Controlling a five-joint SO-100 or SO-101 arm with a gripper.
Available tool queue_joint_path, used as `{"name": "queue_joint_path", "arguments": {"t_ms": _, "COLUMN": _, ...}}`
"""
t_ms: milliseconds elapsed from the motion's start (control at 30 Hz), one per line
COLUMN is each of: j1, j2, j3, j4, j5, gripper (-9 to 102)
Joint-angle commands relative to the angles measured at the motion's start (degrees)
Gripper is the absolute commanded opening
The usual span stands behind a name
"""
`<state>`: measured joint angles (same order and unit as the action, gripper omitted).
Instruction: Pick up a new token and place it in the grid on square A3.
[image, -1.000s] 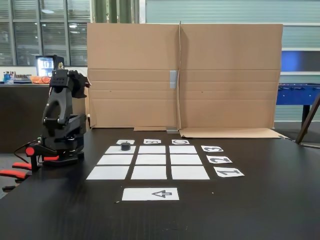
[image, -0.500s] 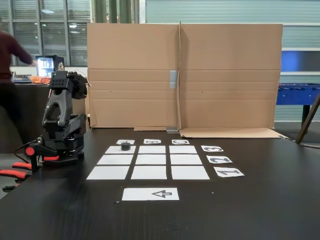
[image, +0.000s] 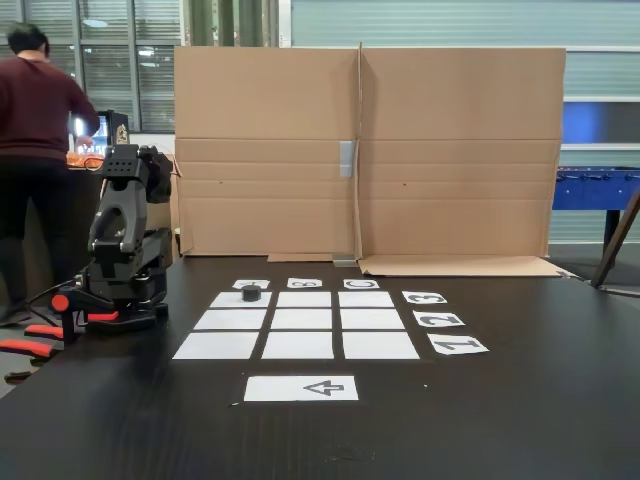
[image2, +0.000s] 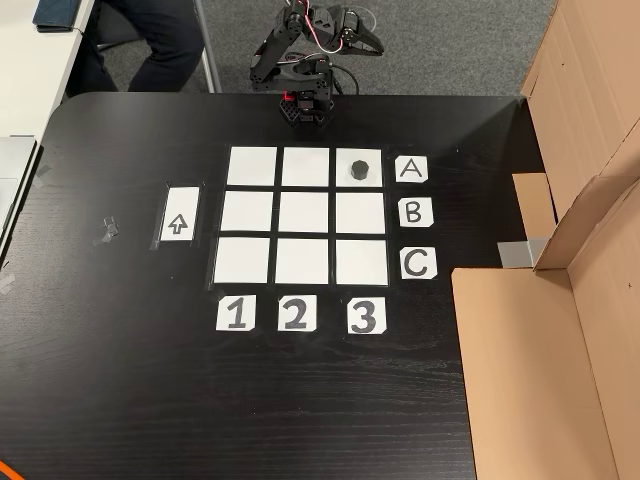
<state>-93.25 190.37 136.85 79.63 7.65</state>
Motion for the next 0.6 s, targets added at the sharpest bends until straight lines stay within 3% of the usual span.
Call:
{"name": "queue_joint_path", "arguments": {"t_ms": 0, "j1": -0.79, "j2": 0.18, "j3": 0.18, "j4": -0.09, "j5": 0.53, "gripper": 0}}
{"name": "queue_joint_path", "arguments": {"t_ms": 567, "j1": -1.05, "j2": 0.18, "j3": 0.7, "j4": 0.09, "j5": 0.7, "gripper": 0}}
